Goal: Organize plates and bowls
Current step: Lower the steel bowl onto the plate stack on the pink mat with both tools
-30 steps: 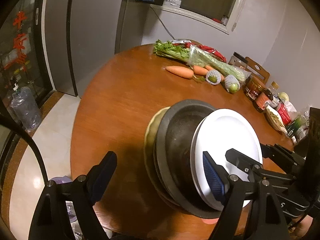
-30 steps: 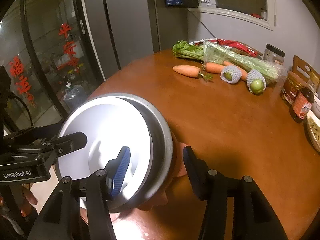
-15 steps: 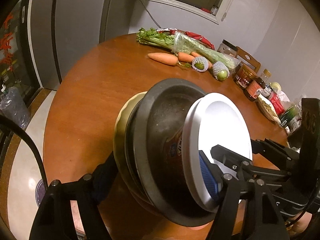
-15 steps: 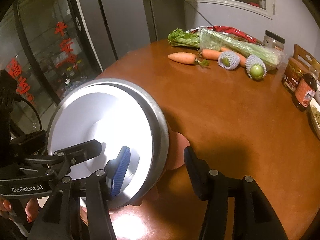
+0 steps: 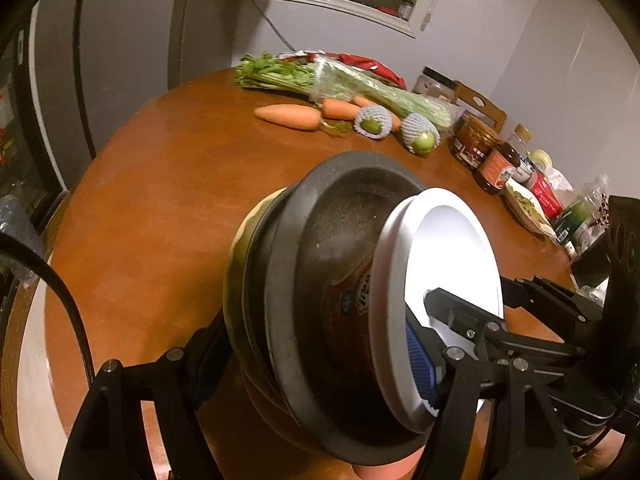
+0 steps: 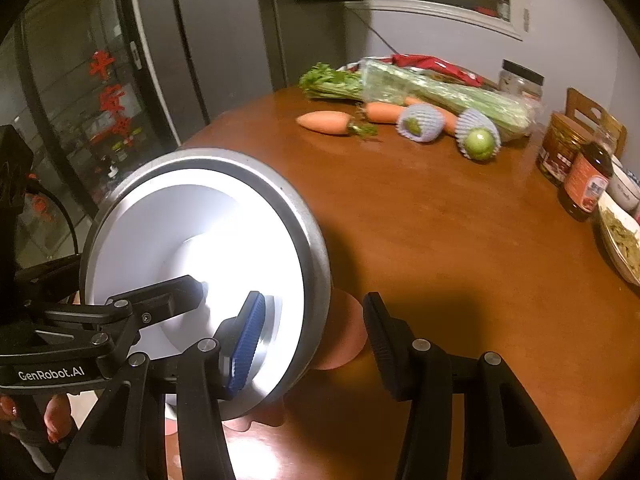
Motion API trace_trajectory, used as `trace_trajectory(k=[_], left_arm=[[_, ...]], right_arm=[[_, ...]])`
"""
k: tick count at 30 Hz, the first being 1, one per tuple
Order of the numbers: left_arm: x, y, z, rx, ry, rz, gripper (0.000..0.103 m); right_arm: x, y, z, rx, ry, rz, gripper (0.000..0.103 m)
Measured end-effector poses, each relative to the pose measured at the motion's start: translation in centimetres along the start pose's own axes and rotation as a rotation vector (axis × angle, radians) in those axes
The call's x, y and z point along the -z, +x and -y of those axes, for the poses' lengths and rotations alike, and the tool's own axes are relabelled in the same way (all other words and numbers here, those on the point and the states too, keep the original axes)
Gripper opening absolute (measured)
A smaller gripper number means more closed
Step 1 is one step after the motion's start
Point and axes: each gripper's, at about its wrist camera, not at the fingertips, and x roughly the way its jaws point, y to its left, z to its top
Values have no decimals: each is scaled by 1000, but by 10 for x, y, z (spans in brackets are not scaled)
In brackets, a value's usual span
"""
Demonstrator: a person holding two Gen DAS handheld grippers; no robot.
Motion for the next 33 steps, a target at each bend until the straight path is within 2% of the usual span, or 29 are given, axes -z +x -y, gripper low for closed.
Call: trace_trajectory(k=[21, 33], left_arm=[[-12, 35, 74, 83, 130, -38, 74], [-9, 28, 73, 35, 158, -6, 75]], right_arm=[[20, -25, 79, 107, 139, 9, 54], [21, -29, 78, 114, 148, 12, 54]])
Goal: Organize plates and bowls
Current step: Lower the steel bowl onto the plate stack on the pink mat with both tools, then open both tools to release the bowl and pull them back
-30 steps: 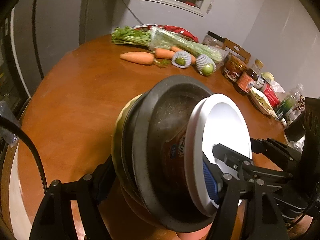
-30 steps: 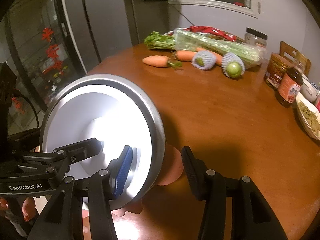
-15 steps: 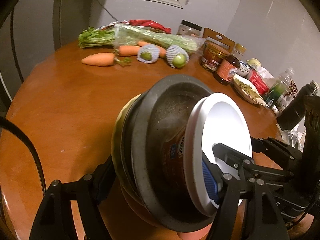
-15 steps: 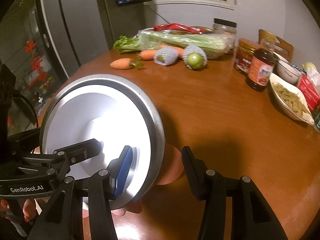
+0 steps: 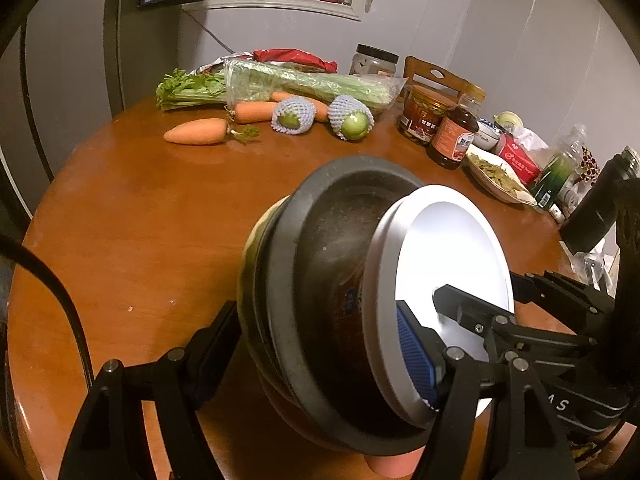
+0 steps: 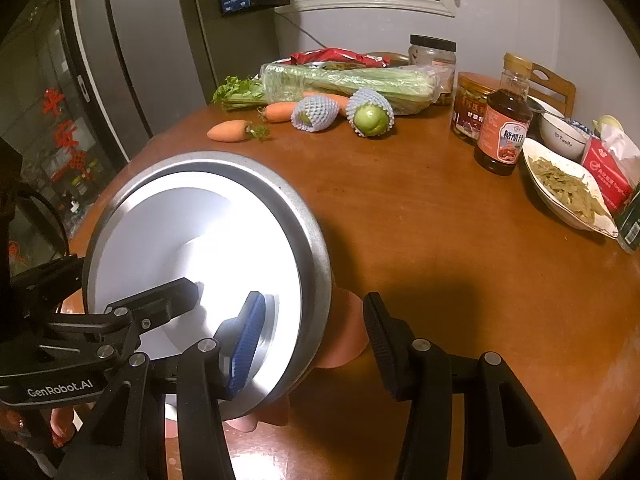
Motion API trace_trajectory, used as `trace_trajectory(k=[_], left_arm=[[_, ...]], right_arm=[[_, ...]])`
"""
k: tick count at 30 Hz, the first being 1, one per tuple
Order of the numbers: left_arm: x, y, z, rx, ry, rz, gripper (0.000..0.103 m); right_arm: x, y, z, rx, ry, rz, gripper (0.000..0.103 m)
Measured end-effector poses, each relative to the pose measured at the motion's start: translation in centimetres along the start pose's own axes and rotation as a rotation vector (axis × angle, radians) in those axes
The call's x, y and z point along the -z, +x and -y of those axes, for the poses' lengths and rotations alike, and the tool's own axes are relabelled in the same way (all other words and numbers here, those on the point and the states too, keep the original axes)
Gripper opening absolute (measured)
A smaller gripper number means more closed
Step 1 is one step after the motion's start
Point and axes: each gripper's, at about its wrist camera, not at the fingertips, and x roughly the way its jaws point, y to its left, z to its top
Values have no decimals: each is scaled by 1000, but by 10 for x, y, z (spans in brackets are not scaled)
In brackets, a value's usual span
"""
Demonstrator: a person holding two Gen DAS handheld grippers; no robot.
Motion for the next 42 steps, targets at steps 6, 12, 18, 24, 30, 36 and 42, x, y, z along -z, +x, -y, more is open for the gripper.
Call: trace_trajectory(k=[6, 12, 18, 24, 30, 36, 42], left_arm=[[1, -2, -2, -2, -2, 0, 75], [3, -3, -4, -4, 1, -1, 75], [4, -7, -2, -29, 12, 9, 75], [2, -18, -2, -68, 16, 36, 75], [1, -49, -1, -89, 8, 123, 77], [12, -84, 4, -107, 14, 184, 81], [33, -101, 5, -140, 14, 188, 82]], right_arm=[[-1, -1, -3, 2, -6, -1, 54], [-1, 0, -3, 0, -4, 0, 54], [-1, -4, -6, 9, -14, 8, 54], [-3, -12, -9, 11, -12, 31, 54], [-6, -39, -10, 21, -4, 108, 58], [4, -78, -20, 16, -19, 215, 65], [22, -99, -31, 6, -29, 240, 68]])
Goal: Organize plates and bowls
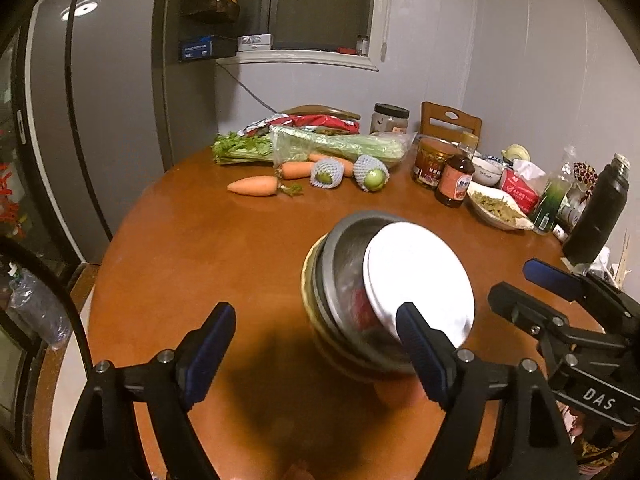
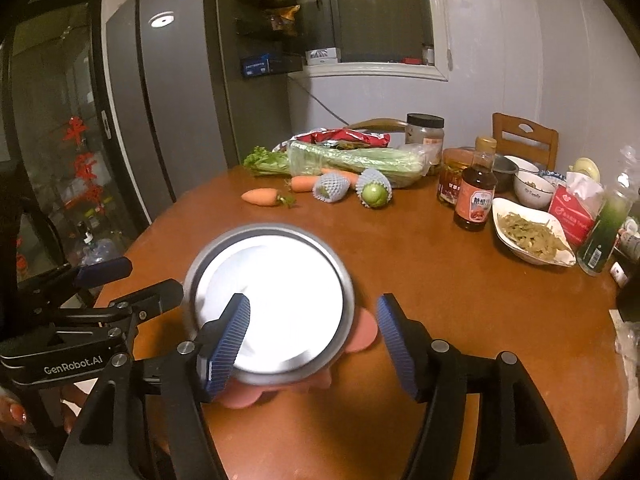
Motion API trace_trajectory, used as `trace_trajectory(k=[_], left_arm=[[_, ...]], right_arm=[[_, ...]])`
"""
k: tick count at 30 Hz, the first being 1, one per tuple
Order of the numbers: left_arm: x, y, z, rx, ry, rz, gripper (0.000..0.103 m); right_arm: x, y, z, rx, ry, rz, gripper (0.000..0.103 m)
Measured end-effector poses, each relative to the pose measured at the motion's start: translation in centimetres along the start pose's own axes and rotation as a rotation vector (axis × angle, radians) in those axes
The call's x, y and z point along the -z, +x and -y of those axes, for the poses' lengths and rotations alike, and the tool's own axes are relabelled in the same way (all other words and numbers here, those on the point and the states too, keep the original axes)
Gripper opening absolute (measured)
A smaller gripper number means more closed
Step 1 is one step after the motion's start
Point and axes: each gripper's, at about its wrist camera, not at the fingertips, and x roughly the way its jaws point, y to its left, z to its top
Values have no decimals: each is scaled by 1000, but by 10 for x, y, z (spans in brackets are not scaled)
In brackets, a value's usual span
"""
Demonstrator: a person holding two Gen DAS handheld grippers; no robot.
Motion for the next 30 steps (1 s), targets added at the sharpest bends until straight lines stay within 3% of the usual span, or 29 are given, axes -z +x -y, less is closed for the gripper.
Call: trace_trajectory(k=[16, 22, 30], left_arm=[[50, -15, 0, -51, 1, -42, 83], [61, -15, 7, -48, 13, -43, 84], [69, -14, 14, -55, 16, -54, 85]], right_arm=[[57, -23, -17, 31, 5, -26, 72], [74, -33, -11, 45, 39, 17, 72], [88, -29, -9, 61, 50, -5, 74]])
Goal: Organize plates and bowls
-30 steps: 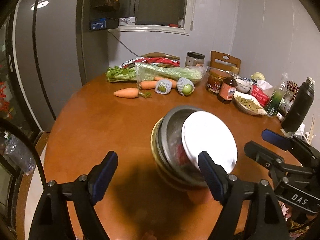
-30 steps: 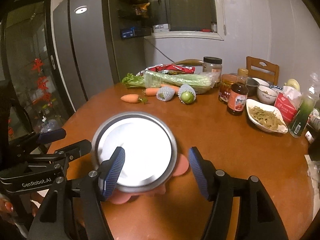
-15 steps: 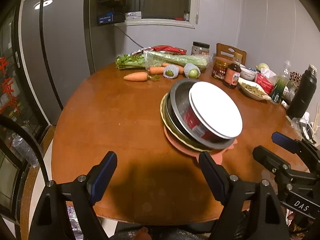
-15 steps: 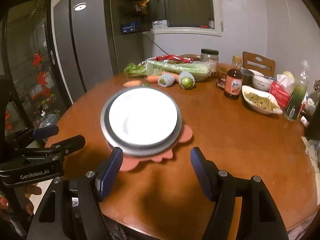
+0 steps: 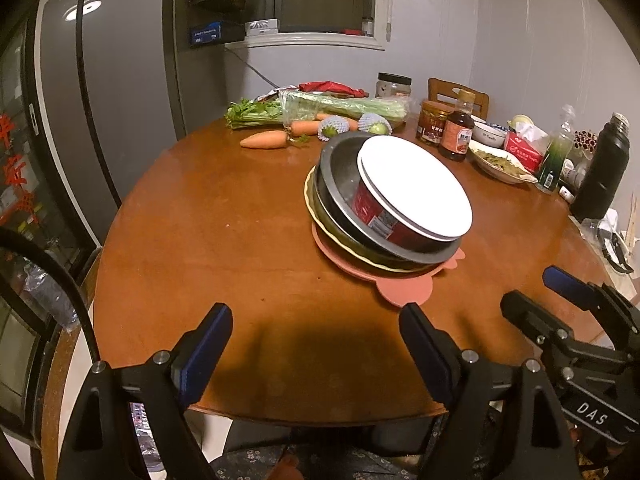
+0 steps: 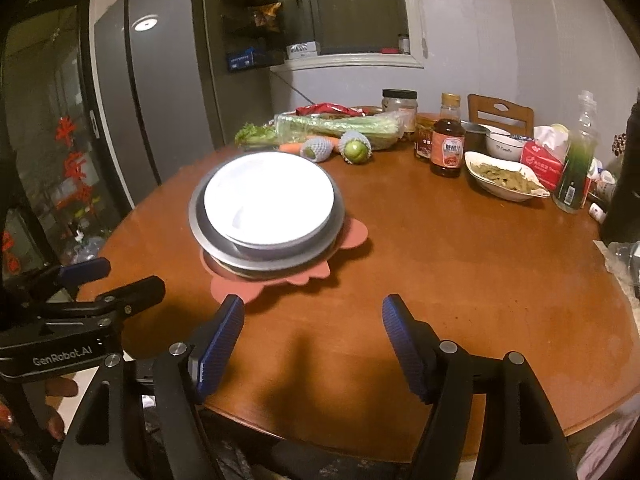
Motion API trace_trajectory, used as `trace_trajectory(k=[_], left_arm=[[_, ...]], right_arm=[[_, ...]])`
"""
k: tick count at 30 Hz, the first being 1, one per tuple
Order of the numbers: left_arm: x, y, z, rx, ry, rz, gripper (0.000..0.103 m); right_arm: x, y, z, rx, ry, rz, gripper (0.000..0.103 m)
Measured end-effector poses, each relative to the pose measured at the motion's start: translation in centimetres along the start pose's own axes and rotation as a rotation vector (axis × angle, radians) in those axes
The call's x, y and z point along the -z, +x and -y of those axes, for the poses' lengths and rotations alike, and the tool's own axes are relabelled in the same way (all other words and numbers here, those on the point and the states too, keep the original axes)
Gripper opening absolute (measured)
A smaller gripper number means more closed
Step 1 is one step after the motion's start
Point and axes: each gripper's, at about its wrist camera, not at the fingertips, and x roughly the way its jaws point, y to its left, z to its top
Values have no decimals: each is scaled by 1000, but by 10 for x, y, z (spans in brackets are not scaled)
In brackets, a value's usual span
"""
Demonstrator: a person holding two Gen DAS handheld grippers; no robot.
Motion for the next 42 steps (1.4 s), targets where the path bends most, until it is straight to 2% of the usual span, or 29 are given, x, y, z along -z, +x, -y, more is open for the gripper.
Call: trace_trajectory(k=[17, 42], left_arm=[[5, 16, -2, 8, -5, -52, 85], [5, 14, -3, -3, 1, -50, 85]], right_arm=[[6, 17, 0, 10, 0, -64, 76], [3, 10, 0, 43, -2, -66, 76]])
